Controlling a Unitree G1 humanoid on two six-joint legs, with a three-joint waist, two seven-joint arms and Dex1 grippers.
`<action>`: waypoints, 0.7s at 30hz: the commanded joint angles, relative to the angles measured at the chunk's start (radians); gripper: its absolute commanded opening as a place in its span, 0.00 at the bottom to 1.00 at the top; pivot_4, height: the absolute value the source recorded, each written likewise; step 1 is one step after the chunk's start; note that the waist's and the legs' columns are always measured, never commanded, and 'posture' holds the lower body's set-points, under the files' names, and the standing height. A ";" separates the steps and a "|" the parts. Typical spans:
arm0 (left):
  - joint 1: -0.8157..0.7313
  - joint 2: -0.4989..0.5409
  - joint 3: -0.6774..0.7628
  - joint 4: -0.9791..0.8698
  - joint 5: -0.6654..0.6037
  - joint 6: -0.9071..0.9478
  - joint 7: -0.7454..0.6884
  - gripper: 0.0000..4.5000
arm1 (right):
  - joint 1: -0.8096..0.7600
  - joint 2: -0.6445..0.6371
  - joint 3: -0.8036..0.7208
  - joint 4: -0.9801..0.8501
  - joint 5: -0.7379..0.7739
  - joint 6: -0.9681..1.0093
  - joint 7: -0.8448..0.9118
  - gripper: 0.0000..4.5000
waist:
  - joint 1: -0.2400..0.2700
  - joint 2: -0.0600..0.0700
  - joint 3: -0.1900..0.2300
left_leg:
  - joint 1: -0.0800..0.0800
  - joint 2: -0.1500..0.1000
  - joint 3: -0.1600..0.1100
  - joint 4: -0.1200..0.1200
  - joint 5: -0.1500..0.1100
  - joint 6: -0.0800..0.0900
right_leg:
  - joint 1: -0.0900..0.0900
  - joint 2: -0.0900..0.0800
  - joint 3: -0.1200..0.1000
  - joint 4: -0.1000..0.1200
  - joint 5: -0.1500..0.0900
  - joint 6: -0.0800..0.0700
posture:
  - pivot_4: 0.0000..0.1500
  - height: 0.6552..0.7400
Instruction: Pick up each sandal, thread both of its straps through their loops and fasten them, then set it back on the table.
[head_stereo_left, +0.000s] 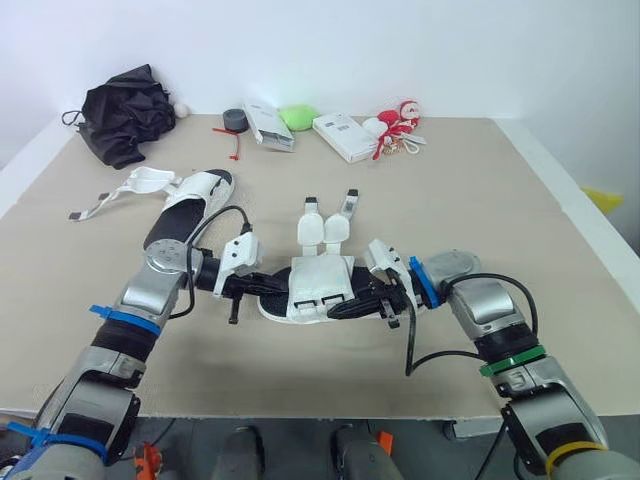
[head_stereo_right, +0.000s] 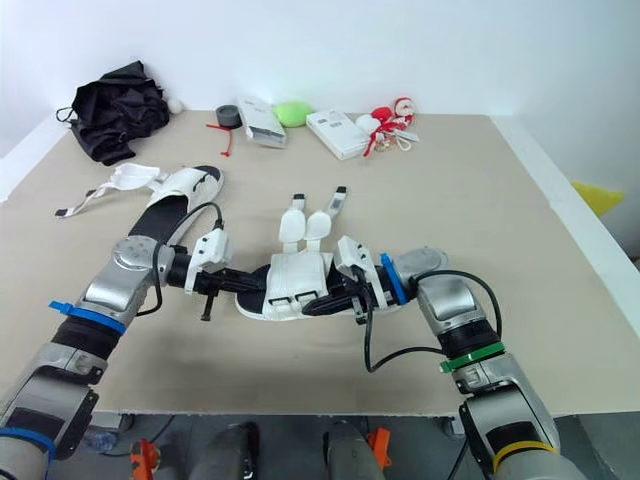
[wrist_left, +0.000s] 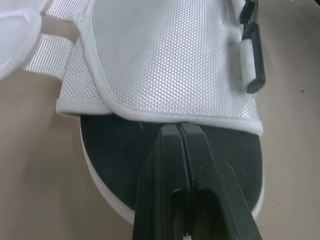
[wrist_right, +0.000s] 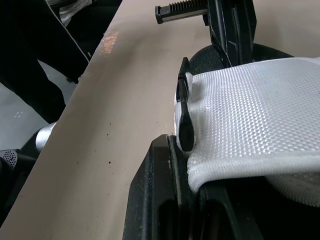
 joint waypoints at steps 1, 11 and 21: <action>0.007 -0.022 -0.022 0.003 0.019 0.000 -0.009 0.00 | -0.003 0.008 -0.021 -0.047 0.038 -0.003 0.003 0.00 | 0.000 0.000 0.000 | 0.000 0.000 0.000 0.000 0.000 0.000 | 0.000 0.000 0.000 0.000 0.000 0.000 | 1.00 0.98; 0.071 -0.018 -0.034 -0.018 0.068 -0.023 0.033 0.00 | 0.000 0.005 -0.047 -0.027 0.032 0.029 -0.067 0.00 | 0.000 0.000 0.000 | 0.002 0.000 0.000 0.000 0.000 0.000 | 0.001 0.000 0.000 0.000 0.000 0.000 | 1.00 0.98; 0.075 -0.021 -0.036 0.018 0.094 -0.058 0.061 0.00 | 0.061 -0.016 -0.086 -0.112 0.124 0.154 -0.080 0.17 | 0.005 0.000 0.000 | 0.002 0.000 0.000 0.000 0.003 0.001 | 0.002 0.000 0.000 0.000 0.002 0.000 | 1.00 0.98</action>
